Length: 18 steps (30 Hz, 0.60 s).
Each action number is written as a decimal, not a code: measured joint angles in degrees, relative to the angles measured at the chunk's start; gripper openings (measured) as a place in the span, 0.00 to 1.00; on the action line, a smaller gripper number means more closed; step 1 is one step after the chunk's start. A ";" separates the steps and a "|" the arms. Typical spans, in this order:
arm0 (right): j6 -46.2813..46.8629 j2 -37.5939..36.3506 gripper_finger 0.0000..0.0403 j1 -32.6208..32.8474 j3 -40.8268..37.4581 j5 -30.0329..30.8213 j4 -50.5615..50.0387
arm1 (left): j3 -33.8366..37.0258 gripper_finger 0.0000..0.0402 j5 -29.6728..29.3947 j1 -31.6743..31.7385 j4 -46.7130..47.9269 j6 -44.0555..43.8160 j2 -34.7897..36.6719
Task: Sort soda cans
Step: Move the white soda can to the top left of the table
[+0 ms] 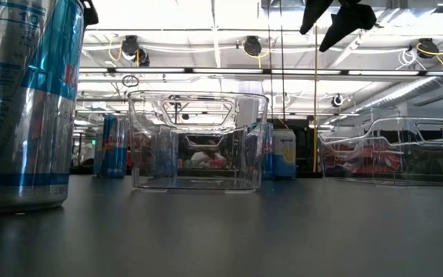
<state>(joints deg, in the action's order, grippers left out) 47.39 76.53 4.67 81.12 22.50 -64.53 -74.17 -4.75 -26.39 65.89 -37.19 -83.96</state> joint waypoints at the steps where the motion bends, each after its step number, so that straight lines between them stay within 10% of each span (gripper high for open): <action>1: -0.04 0.00 0.80 0.00 0.00 0.00 0.00 | 0.45 0.96 0.02 0.00 -0.02 0.00 0.00; 18: -0.08 0.00 0.80 -0.05 0.00 -0.09 0.00 | 4.26 0.74 1.51 -0.02 -0.49 0.05 0.13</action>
<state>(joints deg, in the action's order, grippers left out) 47.31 76.53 4.61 81.12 22.41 -64.53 -69.91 -3.25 -26.41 65.40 -37.14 -83.83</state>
